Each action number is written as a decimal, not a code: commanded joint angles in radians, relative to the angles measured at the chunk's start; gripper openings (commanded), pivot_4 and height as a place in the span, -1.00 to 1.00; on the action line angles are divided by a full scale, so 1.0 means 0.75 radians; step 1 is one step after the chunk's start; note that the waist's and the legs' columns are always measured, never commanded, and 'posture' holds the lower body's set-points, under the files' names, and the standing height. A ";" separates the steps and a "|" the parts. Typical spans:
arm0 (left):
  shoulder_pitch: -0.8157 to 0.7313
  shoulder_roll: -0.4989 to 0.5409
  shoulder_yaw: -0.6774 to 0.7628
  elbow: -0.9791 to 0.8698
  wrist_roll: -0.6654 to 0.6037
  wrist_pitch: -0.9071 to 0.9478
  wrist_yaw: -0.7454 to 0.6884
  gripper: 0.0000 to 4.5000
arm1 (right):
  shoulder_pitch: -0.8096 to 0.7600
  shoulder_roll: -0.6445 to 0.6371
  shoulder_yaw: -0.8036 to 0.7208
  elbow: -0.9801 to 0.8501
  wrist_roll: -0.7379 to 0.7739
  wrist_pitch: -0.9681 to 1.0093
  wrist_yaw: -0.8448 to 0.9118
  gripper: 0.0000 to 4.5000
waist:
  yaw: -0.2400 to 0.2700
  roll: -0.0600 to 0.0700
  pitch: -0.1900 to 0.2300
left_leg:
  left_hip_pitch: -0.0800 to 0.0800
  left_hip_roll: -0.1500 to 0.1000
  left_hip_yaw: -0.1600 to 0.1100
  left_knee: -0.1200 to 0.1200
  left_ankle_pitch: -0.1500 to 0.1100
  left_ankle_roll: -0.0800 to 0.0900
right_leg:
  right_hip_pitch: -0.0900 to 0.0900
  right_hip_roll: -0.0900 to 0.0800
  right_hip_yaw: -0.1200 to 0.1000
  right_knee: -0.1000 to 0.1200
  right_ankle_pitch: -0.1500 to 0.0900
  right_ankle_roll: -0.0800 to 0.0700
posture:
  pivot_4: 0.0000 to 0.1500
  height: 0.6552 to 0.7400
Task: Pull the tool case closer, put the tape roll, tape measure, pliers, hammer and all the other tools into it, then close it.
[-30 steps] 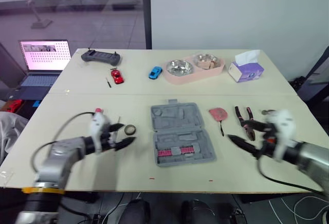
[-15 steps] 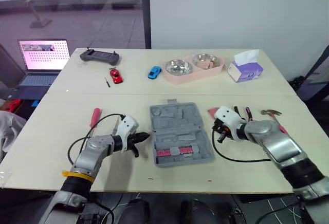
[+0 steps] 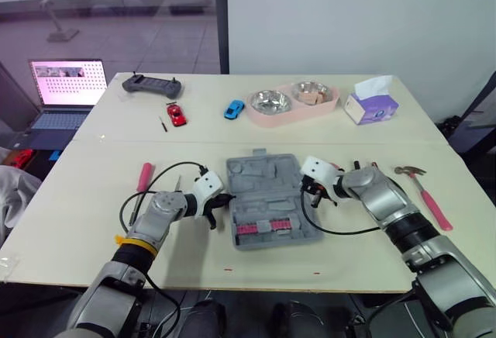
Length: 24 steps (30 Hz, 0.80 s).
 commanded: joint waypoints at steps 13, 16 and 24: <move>0.146 0.035 -0.061 -0.148 0.010 -0.013 -0.186 -1.00 | 0.339 -0.042 -0.056 -0.693 0.029 0.425 0.075 -0.99 | -0.006 0.001 -0.003 | 0.001 0.002 0.000 -0.001 0.000 0.000 | 0.001 0.000 -0.001 0.000 0.000 0.000 | 1.00 1.00; 0.228 0.072 -0.059 -0.288 -0.032 0.053 -0.245 -1.00 | 0.433 -0.067 -0.072 -0.819 0.037 0.500 0.070 -0.99 | -0.005 0.001 -0.003 | 0.002 0.003 -0.001 -0.001 -0.001 0.001 | 0.001 0.001 -0.001 0.000 0.000 0.000 | 1.00 1.00; 0.437 0.162 -0.083 -0.571 -0.059 0.155 -0.313 -1.00 | 0.640 -0.130 -0.122 -1.096 0.098 0.659 0.052 -0.99 | -0.002 0.001 -0.003 | 0.002 0.006 -0.005 -0.001 -0.001 0.001 | 0.001 0.000 0.000 -0.002 0.000 -0.001 | 1.00 1.00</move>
